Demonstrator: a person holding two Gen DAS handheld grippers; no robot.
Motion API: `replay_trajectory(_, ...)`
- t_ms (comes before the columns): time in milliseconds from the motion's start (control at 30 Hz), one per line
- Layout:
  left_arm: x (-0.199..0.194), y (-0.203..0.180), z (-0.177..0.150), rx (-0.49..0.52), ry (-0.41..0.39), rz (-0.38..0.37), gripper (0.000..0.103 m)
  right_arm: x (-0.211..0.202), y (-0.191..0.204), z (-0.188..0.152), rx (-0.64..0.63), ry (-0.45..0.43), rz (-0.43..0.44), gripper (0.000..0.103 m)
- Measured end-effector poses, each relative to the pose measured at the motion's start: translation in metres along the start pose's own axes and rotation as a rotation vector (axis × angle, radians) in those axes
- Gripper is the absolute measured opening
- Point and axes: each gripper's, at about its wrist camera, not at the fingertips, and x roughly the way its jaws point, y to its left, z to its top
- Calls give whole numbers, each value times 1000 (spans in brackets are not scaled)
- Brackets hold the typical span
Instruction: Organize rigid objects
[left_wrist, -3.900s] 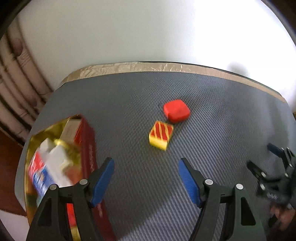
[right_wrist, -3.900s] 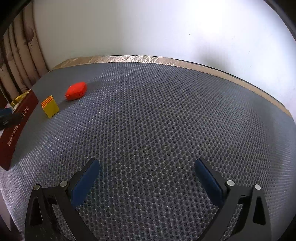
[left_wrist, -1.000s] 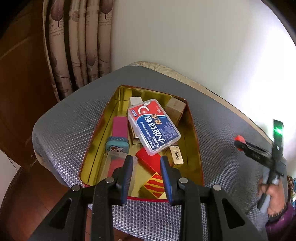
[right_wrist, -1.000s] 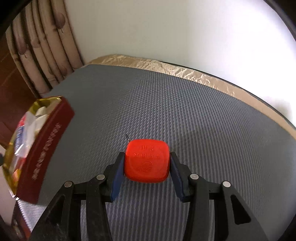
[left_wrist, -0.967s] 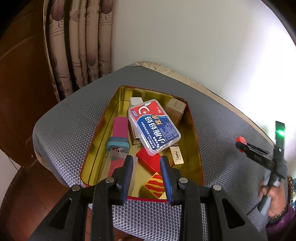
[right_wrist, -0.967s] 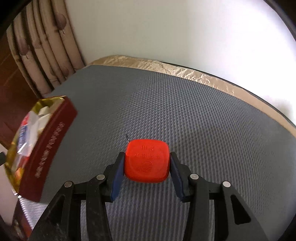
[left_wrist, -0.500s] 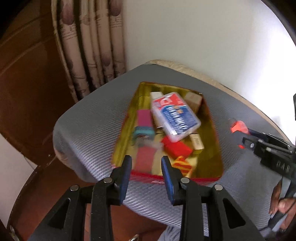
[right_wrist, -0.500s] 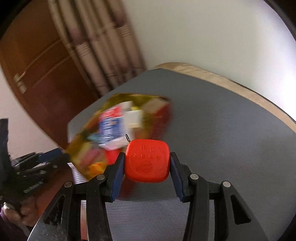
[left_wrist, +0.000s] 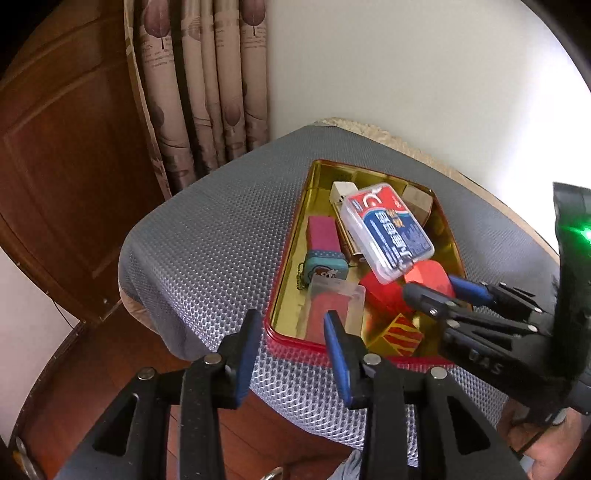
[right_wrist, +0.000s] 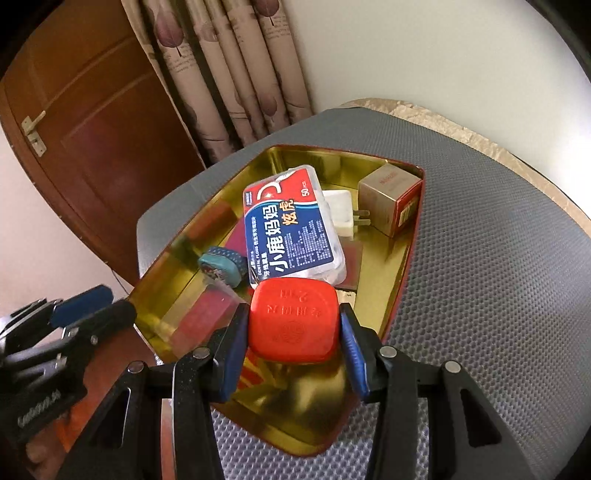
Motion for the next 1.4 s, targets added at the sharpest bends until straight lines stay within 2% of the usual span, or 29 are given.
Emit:
replay_trajectory(133, 1, -2, -1, 9, 0, 11, 36, 4, 1, 0, -6, 0, -28, 44)
replay_trajectory(367, 5, -5, -2, 29, 11, 26, 39, 15, 5, 12, 6, 4, -25, 44)
replay_trajectory(700, 8, -5, -2, 35, 19, 34, 40, 10, 12, 16, 1, -41, -49, 45)
replay_trajectory(867, 8, -7, -3, 40, 20, 37, 40, -4, 13, 12, 17, -82, -38, 54)
replay_trajectory(933, 9, -6, -3, 37, 20, 36, 40, -9, 16, 11, 9, -100, -46, 64)
replay_trajectory(1033, 9, -6, -3, 30, 22, 28, 40, -22, 21, 7, -1, -151, -75, 69)
replay_trajectory(1133, 8, -6, -3, 26, 20, 14, 40, -36, 24, 3, -9, -202, -117, 80)
replay_trajectory(1267, 5, -9, -4, 34, -6, 14, 40, -57, 26, -8, -7, -294, -189, 85)
replay_trajectory(1333, 2, -11, -4, 38, -28, 8, 40, -67, 27, -14, -10, -341, -232, 93)
replay_trajectory(1400, -1, -13, -4, 41, -47, -2, 40, -78, 30, -21, -13, -392, -278, 96)
